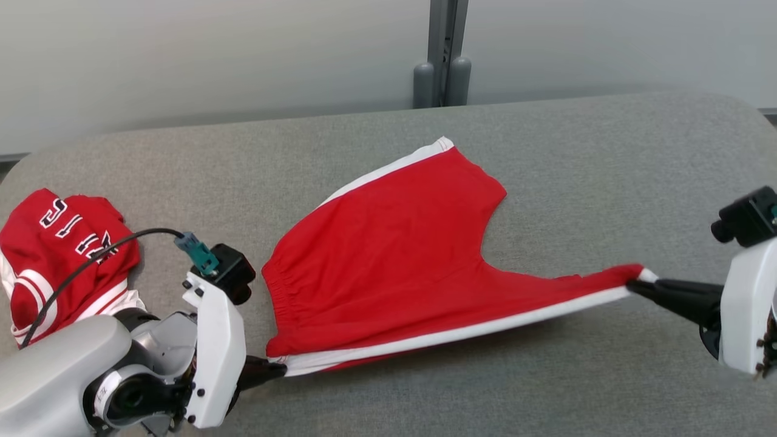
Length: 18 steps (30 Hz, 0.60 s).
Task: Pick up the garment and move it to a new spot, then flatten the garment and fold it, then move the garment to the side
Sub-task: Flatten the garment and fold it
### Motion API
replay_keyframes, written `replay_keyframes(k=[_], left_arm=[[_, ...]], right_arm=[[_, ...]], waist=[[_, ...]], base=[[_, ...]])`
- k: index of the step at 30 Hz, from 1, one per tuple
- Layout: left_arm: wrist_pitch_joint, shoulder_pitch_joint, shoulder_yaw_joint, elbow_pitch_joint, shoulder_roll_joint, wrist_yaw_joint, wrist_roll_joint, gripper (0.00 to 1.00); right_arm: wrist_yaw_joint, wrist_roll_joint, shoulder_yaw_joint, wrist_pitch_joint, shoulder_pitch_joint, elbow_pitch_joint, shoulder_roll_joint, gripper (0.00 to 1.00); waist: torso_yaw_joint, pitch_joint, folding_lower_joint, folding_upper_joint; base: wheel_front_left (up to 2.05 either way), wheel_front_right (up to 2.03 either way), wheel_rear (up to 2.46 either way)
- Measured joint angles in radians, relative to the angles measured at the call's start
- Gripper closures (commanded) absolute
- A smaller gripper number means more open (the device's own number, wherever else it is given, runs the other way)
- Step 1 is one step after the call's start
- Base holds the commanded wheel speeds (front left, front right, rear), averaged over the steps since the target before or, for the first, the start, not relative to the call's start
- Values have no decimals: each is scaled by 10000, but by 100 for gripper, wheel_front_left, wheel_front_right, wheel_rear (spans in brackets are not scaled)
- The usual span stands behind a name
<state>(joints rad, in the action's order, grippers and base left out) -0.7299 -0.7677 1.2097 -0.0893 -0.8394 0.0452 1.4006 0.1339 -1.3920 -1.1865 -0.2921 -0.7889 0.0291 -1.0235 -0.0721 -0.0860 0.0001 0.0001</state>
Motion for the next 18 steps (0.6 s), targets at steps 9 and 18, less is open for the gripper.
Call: replay_keyframes(k=[9,18], left_arm=[[-1866,-1593,-278,1695,903,217,754,100],[-2389,-3018,-932,2907,1900,249,1147,100]], right_arm=[[6,119,880,-1350,-1244,1156,978,100],[-4,681,1342,-2915,-3144,3317,2272,100]], waist=[[363,-935,0,0],[890,-2083,0,0]], base=[[0,0,0],[0,0,0]])
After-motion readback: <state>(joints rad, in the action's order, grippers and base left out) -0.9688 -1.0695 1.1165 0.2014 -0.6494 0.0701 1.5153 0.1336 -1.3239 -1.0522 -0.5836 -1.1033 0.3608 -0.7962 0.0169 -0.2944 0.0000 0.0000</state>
